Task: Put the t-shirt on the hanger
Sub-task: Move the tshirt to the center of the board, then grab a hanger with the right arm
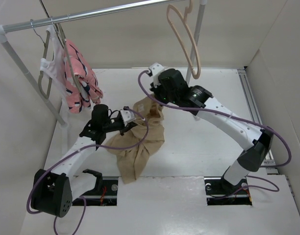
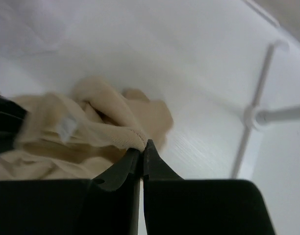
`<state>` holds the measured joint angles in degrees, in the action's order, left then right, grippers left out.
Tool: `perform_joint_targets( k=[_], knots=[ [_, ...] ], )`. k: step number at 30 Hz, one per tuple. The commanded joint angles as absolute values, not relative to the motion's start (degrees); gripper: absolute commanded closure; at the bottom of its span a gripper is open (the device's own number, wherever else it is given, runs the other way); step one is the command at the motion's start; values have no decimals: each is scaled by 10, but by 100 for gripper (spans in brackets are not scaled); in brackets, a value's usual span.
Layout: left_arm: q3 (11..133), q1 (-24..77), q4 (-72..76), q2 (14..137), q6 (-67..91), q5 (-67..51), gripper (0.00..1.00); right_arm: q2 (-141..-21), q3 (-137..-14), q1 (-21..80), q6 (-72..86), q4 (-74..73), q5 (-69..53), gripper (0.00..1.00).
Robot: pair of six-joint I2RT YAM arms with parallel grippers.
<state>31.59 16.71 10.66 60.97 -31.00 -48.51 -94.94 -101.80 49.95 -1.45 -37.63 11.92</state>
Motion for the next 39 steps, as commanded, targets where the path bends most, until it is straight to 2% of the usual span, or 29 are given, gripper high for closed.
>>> perform_joint_targets(
  k=[1, 2, 5, 6, 7, 8, 13, 14, 21, 25, 28, 34, 36, 39],
  knots=[
    [373, 162, -51, 573, -429, -503, 100, -897, -952, 446, 5, -415, 127, 100],
    [379, 162, -74, 564, -445, -513, 100, -896, -941, 438, 5, -429, 134, 100],
    [401, 162, -157, 558, -509, -559, 100, -907, -934, 432, -46, -483, 110, 54],
    [401, 162, -169, 558, -515, -571, 100, -912, -939, 440, -65, -503, 110, 45],
    [408, 162, -175, 558, -515, -582, 100, -912, -953, 461, -90, -510, 110, 31],
    [414, 162, -175, 558, -515, -597, 100, -912, -960, 472, -104, -510, 110, 24],
    [424, 162, -159, 569, -472, -608, 100, -885, -1038, 492, -146, -516, 30, 23],
    [425, 162, -159, 569, -472, -608, 100, -880, -1053, 492, -146, -516, 30, 19],
    [431, 162, -147, 574, -460, -598, 100, -861, -1185, 492, -141, -460, -76, 20],
    [431, 162, -126, 574, -439, -584, 100, -888, -1315, 479, -141, -444, -73, 20],
    [431, 162, -120, 574, -439, -567, 100, -915, -1397, 426, -141, -444, -24, 20],
    [431, 167, -110, 568, -433, -543, 100, -941, -1389, 333, -141, -411, 69, 19],
    [425, 167, -110, 568, -433, -543, 100, -978, -1389, 290, -146, -411, 43, 18],
    [425, 167, -110, 562, -433, -543, 100, -997, -1389, 277, -146, -404, 11, 18]
  ],
)
